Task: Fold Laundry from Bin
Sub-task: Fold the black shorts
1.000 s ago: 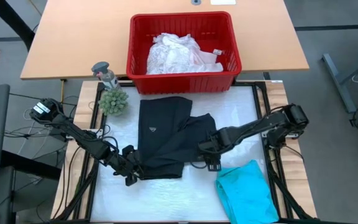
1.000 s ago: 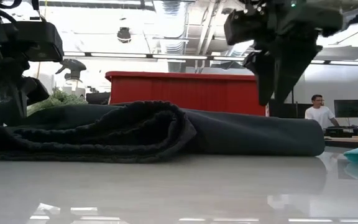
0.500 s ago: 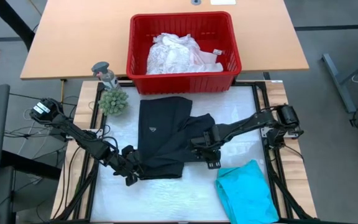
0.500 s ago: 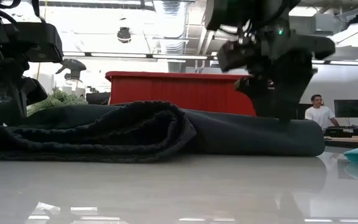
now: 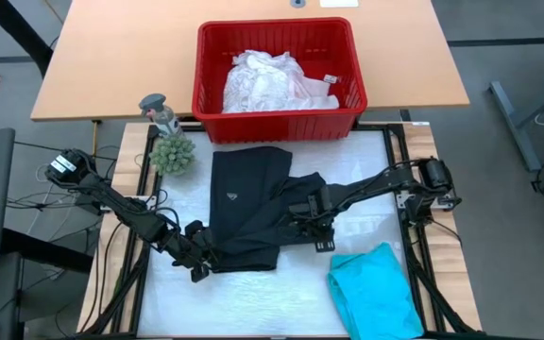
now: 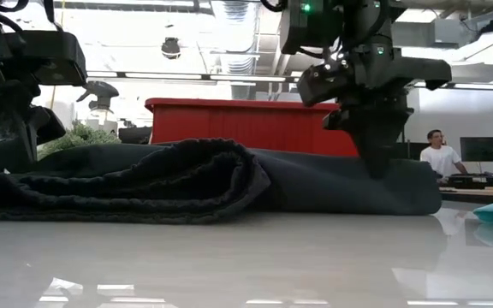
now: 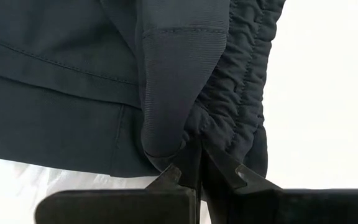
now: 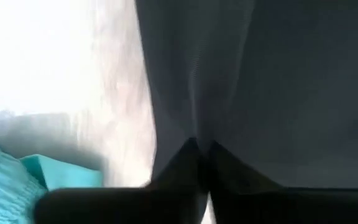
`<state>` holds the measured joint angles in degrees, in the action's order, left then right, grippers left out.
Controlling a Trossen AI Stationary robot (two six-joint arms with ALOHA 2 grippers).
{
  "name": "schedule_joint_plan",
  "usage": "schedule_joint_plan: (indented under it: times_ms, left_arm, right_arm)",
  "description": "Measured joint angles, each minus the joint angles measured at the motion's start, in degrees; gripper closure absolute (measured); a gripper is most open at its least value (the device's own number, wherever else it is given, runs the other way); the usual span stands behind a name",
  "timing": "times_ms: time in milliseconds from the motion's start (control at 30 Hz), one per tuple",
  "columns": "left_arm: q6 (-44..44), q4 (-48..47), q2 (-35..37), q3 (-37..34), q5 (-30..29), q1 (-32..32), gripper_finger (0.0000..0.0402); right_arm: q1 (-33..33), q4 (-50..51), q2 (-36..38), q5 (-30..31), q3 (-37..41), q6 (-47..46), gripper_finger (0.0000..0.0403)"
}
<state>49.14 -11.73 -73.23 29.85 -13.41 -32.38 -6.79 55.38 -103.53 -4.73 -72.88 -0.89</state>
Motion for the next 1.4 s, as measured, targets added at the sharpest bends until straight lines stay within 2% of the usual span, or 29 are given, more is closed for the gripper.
schedule_joint_plan:
  times_ms: [67,167,333,533,700,967,1200,1400]
  left_arm:
    - [-0.31,0.00,0.00,0.00,0.00,0.00,0.0401]
    - [-0.41,0.00,0.00,0.00,-0.04,0.00,0.0401]
    - [-1.11,0.02,0.00,0.00,0.06,0.00,0.0401]
    - [-1.44,0.02,0.00,-0.01,2.04,0.00,0.0401]
    - [-1.44,0.41,0.00,-0.02,2.51,0.00,0.0401]
    - [-1.46,1.17,-0.02,-0.02,3.10,0.00,0.0401]
    - [-1.39,1.97,-0.04,-0.04,4.19,0.00,0.0401]
    - [-1.33,2.22,-0.04,-0.04,5.74,0.00,0.0401]
  right_arm:
    - [0.32,0.14,0.00,-0.15,0.00,0.11,0.0384]
    - [0.94,2.42,0.02,-0.10,-1.57,-1.42,0.0383]
    - [1.73,6.32,0.11,2.64,-10.21,-0.20,0.0384]
    - [5.94,3.89,0.15,8.47,-19.82,0.79,0.0384]
    - [9.84,-4.06,0.17,9.39,-23.56,1.38,0.0384]
    - [13.15,-23.87,-1.72,7.38,-23.78,2.12,0.0384]
    - [14.55,-38.18,-10.10,5.17,-25.44,4.11,0.0384]
    - [16.61,-41.78,-19.19,7.69,-36.44,8.28,0.0384]
